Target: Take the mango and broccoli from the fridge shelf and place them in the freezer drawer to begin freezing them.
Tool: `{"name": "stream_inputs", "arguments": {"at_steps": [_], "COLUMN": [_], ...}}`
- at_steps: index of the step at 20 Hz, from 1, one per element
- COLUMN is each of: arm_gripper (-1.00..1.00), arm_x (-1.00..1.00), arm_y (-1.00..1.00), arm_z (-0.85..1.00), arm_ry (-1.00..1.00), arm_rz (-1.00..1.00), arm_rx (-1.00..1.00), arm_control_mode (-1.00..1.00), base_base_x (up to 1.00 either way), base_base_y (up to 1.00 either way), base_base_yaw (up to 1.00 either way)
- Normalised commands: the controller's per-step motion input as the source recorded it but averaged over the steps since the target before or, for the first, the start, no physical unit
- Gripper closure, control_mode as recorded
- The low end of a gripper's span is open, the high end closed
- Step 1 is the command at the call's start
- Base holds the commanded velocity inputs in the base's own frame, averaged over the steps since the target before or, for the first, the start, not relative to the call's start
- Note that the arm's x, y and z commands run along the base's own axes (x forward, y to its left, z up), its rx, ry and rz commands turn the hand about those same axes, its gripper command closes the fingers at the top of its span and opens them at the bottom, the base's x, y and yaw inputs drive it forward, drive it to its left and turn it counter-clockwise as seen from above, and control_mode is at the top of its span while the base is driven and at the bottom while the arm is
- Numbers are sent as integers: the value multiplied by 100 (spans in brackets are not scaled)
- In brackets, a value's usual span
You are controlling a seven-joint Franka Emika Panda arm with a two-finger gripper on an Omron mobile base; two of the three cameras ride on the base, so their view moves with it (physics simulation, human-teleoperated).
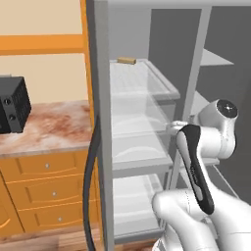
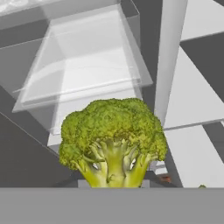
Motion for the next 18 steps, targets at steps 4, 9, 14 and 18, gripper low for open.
{"name": "stream_inputs", "arguments": {"at_steps": [4, 9, 14, 18], "arm_gripper": [100, 100, 100, 100], "arm_x": [0, 0, 0, 3], "arm_y": [0, 0, 0, 0], "arm_z": [0, 0, 0, -25], "arm_ry": [0, 0, 0, 5], "arm_rz": [0, 0, 0, -1], "arm_rx": [0, 0, 0, 0], "arm_control_mode": [100, 100, 100, -100], "base_base_x": [-6, -91, -54, 0], "base_base_y": [-71, -30, 2, 1], "base_base_yaw": [-11, -5, -8, -3]}}
